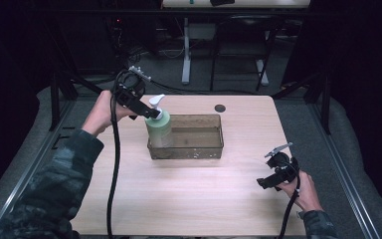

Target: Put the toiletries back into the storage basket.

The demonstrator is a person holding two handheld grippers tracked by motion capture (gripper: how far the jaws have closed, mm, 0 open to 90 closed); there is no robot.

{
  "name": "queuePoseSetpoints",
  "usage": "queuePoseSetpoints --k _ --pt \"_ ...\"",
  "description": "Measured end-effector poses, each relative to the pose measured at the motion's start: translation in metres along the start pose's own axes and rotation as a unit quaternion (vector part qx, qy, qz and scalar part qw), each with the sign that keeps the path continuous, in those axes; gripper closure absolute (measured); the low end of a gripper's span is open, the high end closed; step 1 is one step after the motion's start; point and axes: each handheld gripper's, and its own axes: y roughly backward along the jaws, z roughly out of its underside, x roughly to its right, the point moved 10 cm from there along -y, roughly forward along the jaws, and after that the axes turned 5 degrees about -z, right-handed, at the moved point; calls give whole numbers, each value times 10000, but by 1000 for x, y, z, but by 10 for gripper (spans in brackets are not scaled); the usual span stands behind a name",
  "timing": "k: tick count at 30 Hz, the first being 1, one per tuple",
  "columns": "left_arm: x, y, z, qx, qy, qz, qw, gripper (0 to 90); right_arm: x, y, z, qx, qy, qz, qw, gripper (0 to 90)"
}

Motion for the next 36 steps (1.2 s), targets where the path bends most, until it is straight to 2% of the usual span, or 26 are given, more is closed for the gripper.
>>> queuePoseSetpoints --k 7,10,14,16,18,23,25,29,31,34,36 --pt "4 6 20 171 45 -116 9998 5 0 0 0 -8 4 9 10000 6" --pt "9 7 29 250 75 -77 9996 2 0 0 0 -8 17 19 10000 6" --pt "14 6 48 263 101 -129 9995 1 0 0 0 -15 44 45 10000 6" --pt "15 2 59 279 201 -119 9993 1 0 0 0 -16 43 45 10000 6" --pt "16 -4 71 239 289 -113 9992 1 0 0 0 -16 45 46 10000 6" --pt "18 -17 97 77 321 -181 9993 0 0 0 0 -11 42 45 10000 6" --pt "19 -20 103 93 367 -149 9992 0 1 0 0 -25 54 57 10000 6" --pt "22 -30 121 2 411 -251 9988 0 1 -1 0 -30 64 63 10000 6" --pt "23 -37 130 -22 496 -236 9985 0 2 -1 1 -24 55 71 10000 6" --pt "25 -46 143 -230 464 -238 9984 0 1 -1 1 -27 33 51 10000 5" --pt "26 -49 147 -218 506 -185 9983 0 2 -1 1 -14 30 49 10000 6"
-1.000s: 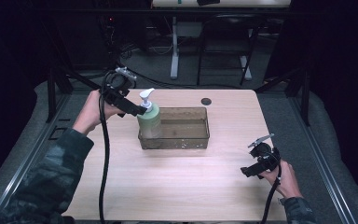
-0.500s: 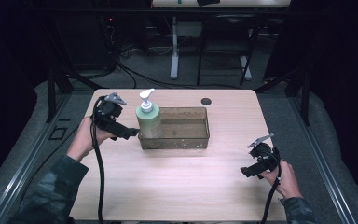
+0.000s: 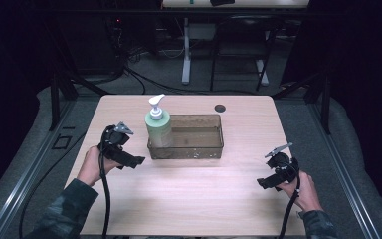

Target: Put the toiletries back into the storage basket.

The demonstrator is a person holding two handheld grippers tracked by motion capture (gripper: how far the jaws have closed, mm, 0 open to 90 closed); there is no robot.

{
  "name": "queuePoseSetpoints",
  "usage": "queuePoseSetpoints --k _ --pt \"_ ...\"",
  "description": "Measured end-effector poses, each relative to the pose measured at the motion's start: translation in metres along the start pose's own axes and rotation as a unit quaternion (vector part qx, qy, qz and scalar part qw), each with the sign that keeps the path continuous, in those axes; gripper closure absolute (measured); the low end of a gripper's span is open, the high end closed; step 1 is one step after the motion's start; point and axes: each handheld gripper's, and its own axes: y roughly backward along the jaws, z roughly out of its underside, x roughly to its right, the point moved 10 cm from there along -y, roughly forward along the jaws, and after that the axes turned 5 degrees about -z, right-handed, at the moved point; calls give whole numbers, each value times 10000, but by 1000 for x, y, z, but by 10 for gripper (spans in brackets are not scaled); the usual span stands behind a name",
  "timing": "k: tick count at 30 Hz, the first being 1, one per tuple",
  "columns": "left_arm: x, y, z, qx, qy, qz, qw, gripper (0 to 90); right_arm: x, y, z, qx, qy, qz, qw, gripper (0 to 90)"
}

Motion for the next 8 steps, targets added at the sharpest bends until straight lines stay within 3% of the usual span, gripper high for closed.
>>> queuePoseSetpoints --k 8 --pt "-2 -12 14 -148 -47 75 9999 0 -1 -2 1 -28 -13 -27 10000 6"
